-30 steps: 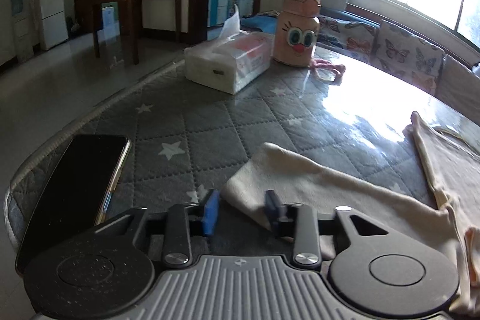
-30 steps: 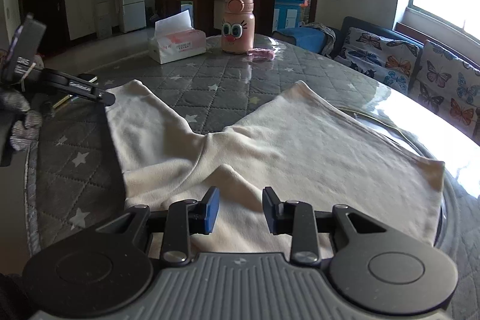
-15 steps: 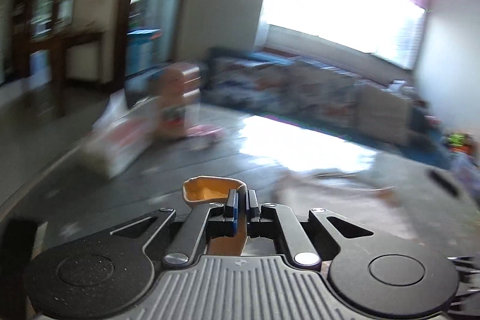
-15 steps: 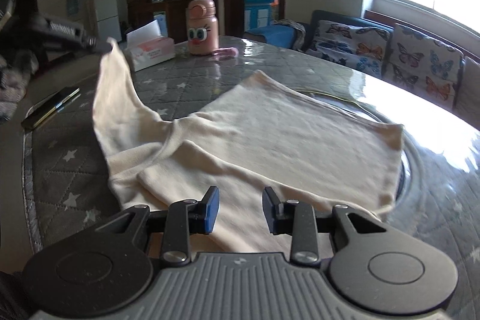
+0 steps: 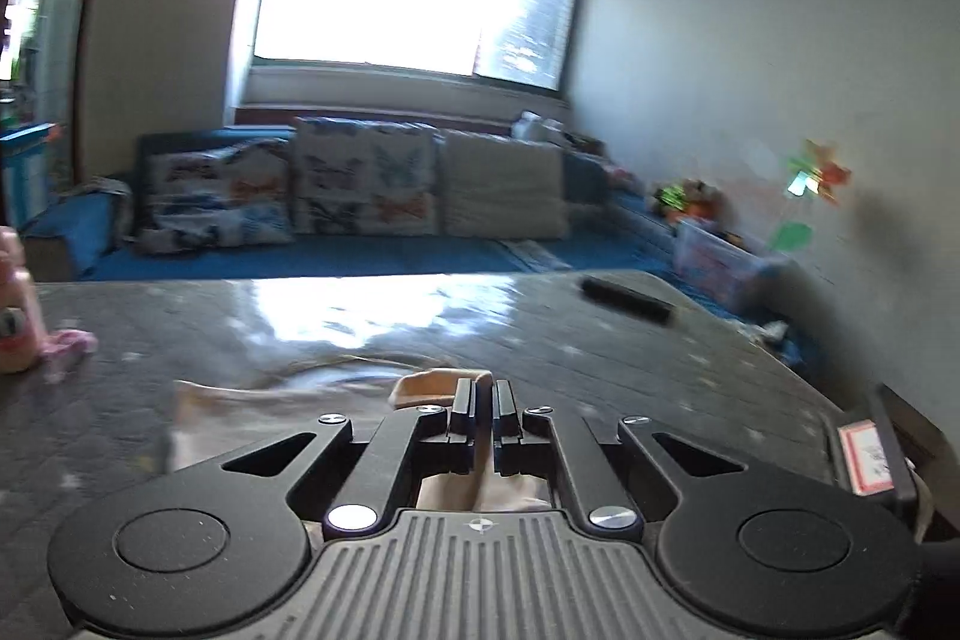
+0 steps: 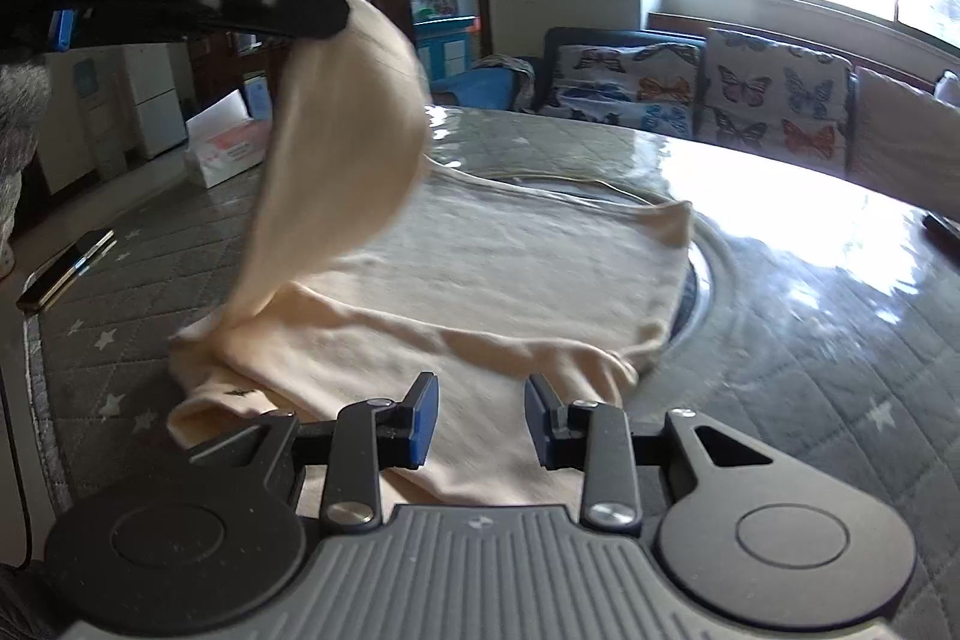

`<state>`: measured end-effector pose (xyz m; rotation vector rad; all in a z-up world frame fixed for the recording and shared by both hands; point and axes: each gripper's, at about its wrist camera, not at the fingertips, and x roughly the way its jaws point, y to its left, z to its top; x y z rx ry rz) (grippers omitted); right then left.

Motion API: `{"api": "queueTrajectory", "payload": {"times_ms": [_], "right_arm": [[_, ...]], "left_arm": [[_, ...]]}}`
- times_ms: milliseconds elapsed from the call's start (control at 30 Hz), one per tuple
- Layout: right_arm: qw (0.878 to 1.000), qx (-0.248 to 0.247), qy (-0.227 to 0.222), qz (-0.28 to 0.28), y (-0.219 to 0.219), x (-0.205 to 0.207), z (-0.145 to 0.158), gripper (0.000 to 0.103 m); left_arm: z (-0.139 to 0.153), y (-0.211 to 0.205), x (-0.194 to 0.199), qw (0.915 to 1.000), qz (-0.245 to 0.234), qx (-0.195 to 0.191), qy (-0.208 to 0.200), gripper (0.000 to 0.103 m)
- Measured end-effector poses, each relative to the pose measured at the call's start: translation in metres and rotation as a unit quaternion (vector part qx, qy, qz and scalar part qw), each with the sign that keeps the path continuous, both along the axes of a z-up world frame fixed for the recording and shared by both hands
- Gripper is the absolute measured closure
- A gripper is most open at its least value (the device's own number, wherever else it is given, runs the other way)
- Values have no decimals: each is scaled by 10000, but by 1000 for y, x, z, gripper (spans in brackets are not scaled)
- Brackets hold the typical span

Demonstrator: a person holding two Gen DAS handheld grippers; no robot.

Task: Fold clothes
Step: 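Lay the sleeve across the shirt body with the left gripper and release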

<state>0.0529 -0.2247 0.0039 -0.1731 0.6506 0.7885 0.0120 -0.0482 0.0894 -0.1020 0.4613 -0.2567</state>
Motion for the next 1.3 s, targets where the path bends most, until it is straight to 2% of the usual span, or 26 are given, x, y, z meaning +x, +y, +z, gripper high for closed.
{"api": "queueTrajectory", "payload": {"times_ms": [100, 167, 200, 367, 433, 633, 733, 833, 900, 1000, 1100, 1167, 1200, 1233, 1300], "right_arm": [[9999, 30, 70, -104, -8, 2, -3, 71], [9999, 31, 89, -140, -11, 1, -4, 71], [9998, 31, 95, -150, -12, 1, -4, 71], [9997, -2, 180, -167, -19, -1, -3, 71], [9996, -24, 232, -154, -23, -2, -2, 70], [9995, 60, 224, -236, -27, 1, 5, 70], [9993, 33, 236, -287, -21, 7, 2, 71], [9992, -55, 251, -294, -13, 13, -3, 72], [9991, -113, 261, -299, -8, 17, -6, 83], [9992, -153, 214, -313, -5, 17, -4, 93], [9992, -182, 152, -328, -3, 16, 1, 98], [9993, -179, 100, -315, -2, 15, 5, 99], [9994, -173, 70, -300, -1, 13, 7, 99], [9994, -165, 46, -286, -1, 12, 9, 99], [9995, -135, 3, -281, 0, 10, 15, 100]], "left_arm": [[-14, -14, 3, 9994, -293, 89, 164, 95], [-22, -19, 2, 9986, -425, 208, 245, 82], [-25, -18, -1, 9983, -443, 265, 271, 71], [-35, 3, -15, 9977, -407, 431, 334, 61], [-43, 20, -20, 9976, -212, 512, 423, 61], [-80, 74, -35, 9911, 429, 611, 1101, 64], [-89, 82, -52, 9892, 386, 749, 1199, 64], [-89, 80, -68, 9887, 304, 1028, 1048, 64], [-90, 80, -73, 9882, 218, 1139, 998, 64], [-94, 74, -75, 9856, 123, 1405, 935, 64], [-100, 70, -73, 9821, 100, 1648, 903, 64], [-104, 69, -73, 9798, 93, 1791, 884, 68], [-106, 68, -73, 9786, 89, 1863, 875, 75], [-108, 67, -73, 9773, 90, 1931, 865, 86], [-110, 67, -73, 9758, 145, 2018, 832, 97]]}}
